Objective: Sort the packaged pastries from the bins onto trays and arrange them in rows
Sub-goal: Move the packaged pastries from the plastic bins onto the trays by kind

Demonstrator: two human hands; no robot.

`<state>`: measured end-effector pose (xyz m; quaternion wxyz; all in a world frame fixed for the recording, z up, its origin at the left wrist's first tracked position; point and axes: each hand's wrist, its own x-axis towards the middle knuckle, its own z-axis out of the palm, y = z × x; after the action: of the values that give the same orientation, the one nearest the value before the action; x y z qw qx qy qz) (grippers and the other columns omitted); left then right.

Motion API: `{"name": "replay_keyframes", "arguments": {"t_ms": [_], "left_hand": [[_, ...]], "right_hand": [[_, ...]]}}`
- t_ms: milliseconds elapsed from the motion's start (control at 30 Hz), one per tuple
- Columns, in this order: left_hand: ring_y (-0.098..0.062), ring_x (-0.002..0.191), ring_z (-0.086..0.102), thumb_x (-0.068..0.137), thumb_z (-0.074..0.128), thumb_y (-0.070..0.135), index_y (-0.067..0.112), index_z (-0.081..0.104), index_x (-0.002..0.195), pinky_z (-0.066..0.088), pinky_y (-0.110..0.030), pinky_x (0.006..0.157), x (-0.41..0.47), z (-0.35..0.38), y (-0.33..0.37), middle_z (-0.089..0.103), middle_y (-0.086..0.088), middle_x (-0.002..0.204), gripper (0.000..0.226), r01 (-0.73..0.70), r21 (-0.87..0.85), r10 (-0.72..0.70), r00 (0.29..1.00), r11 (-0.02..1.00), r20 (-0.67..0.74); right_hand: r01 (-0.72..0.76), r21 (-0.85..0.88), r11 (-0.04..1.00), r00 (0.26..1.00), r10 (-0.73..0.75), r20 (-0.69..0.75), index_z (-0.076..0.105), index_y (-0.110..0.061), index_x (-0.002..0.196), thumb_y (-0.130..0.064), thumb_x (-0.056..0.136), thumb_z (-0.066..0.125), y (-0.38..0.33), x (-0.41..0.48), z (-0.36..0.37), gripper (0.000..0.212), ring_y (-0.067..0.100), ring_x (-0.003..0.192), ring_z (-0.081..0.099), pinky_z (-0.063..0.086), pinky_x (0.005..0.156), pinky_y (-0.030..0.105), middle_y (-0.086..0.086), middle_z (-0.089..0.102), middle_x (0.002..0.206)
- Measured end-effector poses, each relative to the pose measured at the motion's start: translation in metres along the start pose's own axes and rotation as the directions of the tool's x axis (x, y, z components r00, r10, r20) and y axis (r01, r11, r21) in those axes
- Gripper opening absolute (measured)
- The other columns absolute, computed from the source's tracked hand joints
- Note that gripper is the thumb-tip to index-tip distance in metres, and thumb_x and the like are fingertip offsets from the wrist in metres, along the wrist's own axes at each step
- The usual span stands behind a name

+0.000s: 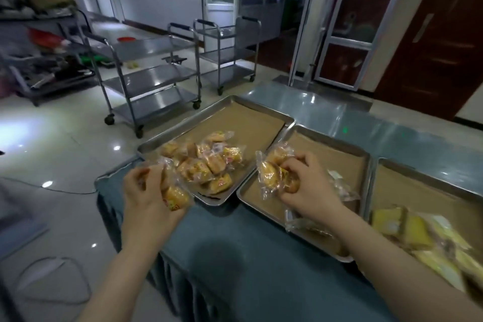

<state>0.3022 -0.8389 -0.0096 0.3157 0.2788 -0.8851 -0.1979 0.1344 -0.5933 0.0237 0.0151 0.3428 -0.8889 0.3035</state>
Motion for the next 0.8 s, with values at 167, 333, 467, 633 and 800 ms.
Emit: {"name": "replay_keyframes", "arguments": {"t_ms": [167, 333, 467, 633, 800], "left_hand": [[-0.035, 0.119, 0.038, 0.053, 0.089, 0.032, 0.022, 0.042, 0.126, 0.042, -0.043, 0.092, 0.055, 0.028, -0.062, 0.024, -0.002, 0.13, 0.087, 0.014, 0.024, -0.016, 0.998, 1.0, 0.058], [-0.031, 0.114, 0.04, 0.053, 0.088, 0.034, 0.028, 0.036, 0.128, 0.046, -0.041, 0.087, 0.115, 0.038, -0.113, 0.02, 0.005, 0.128, 0.091, 0.04, 0.082, -0.048, 0.993, 0.996, 0.108], [-0.03, 0.114, 0.04, 0.055, 0.086, 0.035, 0.026, 0.038, 0.126, 0.041, -0.037, 0.089, 0.152, 0.061, -0.14, 0.023, 0.003, 0.127, 0.086, 0.075, 0.059, -0.082, 0.989, 0.995, 0.127], [-0.029, 0.121, 0.037, 0.056, 0.085, 0.038, 0.027, 0.037, 0.133, 0.038, -0.039, 0.099, 0.195, 0.125, -0.153, 0.022, 0.0, 0.133, 0.092, 0.033, -0.07, -0.007, 0.941, 0.997, 0.338], [-0.029, 0.138, 0.022, 0.062, 0.078, 0.05, 0.036, 0.003, 0.145, 0.027, -0.043, 0.108, 0.226, 0.184, -0.151, 0.007, 0.003, 0.152, 0.112, -0.157, -0.132, 0.205, 0.774, 0.979, 0.599]], "right_hand": [[-0.079, 0.094, 0.992, 0.996, 0.074, 0.053, 0.051, -0.042, 0.099, -0.034, 0.067, 0.075, 0.004, 0.082, 0.104, 0.041, -0.004, 0.095, 0.044, 0.041, 0.072, 0.011, -0.019, 0.031, 0.109], [-0.203, 0.019, 0.979, 0.973, 0.2, 0.113, 0.05, -0.035, 0.104, -0.032, 0.071, 0.07, -0.014, 0.159, 0.187, 0.039, 0.017, 0.111, 0.038, 0.044, 0.082, 0.029, -0.008, 0.03, 0.119], [-0.248, -0.156, 0.956, 0.961, 0.263, 0.083, 0.045, -0.03, 0.113, -0.037, 0.071, 0.074, -0.015, 0.185, 0.223, 0.051, 0.03, 0.128, 0.028, 0.045, 0.09, 0.039, 0.0, 0.021, 0.139], [-0.226, -0.311, 0.923, 0.952, 0.277, 0.129, 0.023, -0.04, 0.136, -0.067, 0.073, 0.063, -0.003, 0.194, 0.257, 0.08, 0.038, 0.14, -0.02, 0.011, 0.112, 0.059, -0.002, -0.021, 0.154], [-0.315, -0.313, 0.896, 0.914, 0.375, 0.153, -0.008, -0.056, 0.142, -0.086, 0.077, 0.018, -0.003, 0.187, 0.268, 0.077, 0.028, 0.133, -0.042, -0.007, 0.108, 0.06, -0.006, -0.042, 0.148]]}}
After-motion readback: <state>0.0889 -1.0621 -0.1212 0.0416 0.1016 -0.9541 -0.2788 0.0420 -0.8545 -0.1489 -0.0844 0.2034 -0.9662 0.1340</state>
